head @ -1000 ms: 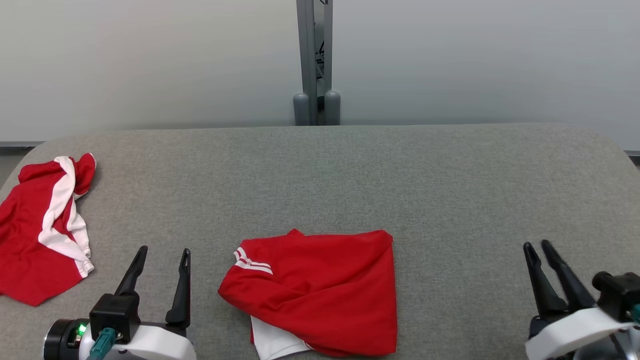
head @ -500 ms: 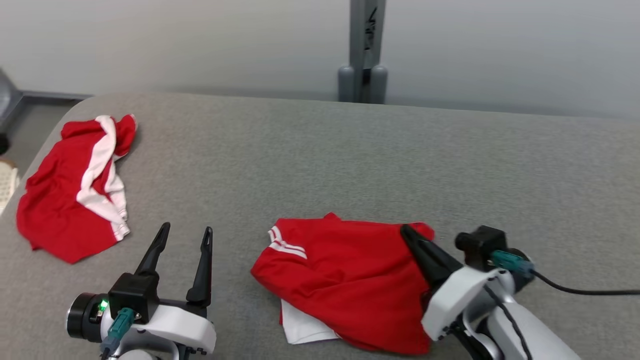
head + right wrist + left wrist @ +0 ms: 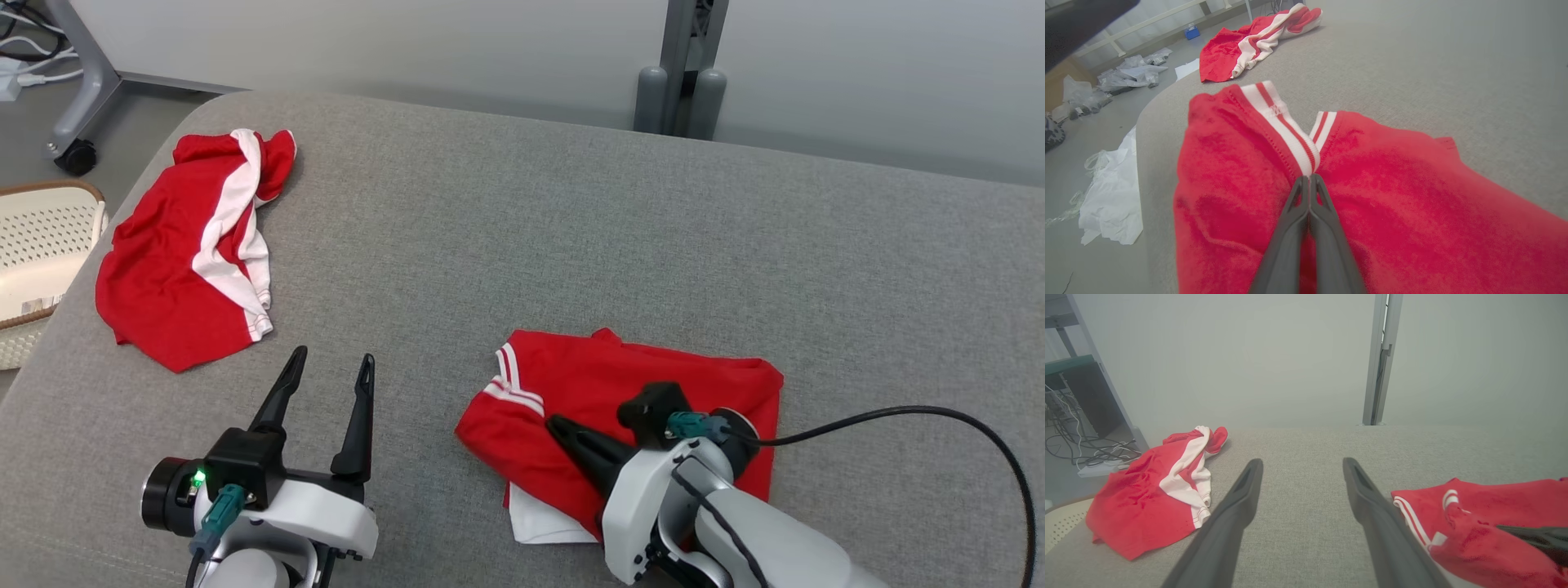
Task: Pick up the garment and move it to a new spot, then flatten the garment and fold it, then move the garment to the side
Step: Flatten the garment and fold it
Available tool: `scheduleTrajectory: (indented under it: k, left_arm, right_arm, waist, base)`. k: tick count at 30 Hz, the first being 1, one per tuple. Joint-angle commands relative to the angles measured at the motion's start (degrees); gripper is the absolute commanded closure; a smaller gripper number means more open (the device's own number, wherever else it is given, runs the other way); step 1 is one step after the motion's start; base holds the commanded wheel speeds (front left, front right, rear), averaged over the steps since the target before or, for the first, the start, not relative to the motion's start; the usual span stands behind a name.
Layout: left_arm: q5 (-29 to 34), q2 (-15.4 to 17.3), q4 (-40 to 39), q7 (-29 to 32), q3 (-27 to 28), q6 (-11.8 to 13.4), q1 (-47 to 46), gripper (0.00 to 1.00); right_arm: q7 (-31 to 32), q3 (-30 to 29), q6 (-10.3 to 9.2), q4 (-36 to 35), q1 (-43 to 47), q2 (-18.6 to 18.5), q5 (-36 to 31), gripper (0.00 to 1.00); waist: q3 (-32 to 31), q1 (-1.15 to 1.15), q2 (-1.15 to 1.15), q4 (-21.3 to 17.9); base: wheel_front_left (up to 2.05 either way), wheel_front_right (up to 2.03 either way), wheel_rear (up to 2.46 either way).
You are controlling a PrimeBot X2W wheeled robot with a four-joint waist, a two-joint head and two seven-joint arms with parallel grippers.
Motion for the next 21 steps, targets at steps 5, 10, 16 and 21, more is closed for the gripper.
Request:
scheduleTrajectory:
  k: [5, 10, 16, 21]
  left_arm:
    - [-0.3, -0.1, 0.8, -0.6, 0.6, -0.2, -1.4, 0.0]
    - [-0.4, -0.4, 1.4, -0.8, 0.8, -0.4, -1.2, 0.0]
    - [-0.1, -0.7, 1.9, -0.9, 0.9, -0.6, -1.0, 0.0]
    - [0.0, -0.1, 1.6, -0.9, 1.7, -0.3, 0.0, 0.0]
  right_arm:
    - [-0.7, 9.9, 0.02, 0.9, -3.0, 0.2, 3.5, 1.0]
    - [-1.3, 15.8, 0.01, 1.1, -3.7, -0.6, 6.7, 1.0]
    - [-6.6, 14.0, 0.01, 3.2, -2.0, -2.3, 11.4, 1.0]
    - [-8.0, 8.0, 0.01, 2.6, 0.1, -4.3, 11.9, 1.0]
  waist:
    - [0.7, 0.0, 0.0, 0.0]
    - [0.6, 0.0, 0.0, -0.3]
    - [0.2, 0.0, 0.0, -0.5]
    - [-0.3, 0.0, 0.0, -2.2]
  base:
    - [0.0, 0.0, 0.0]
    - [0.0, 0.0, 0.0]
    - [0.0, 0.0, 0.0]
    - [0.0, 0.0, 0.0]
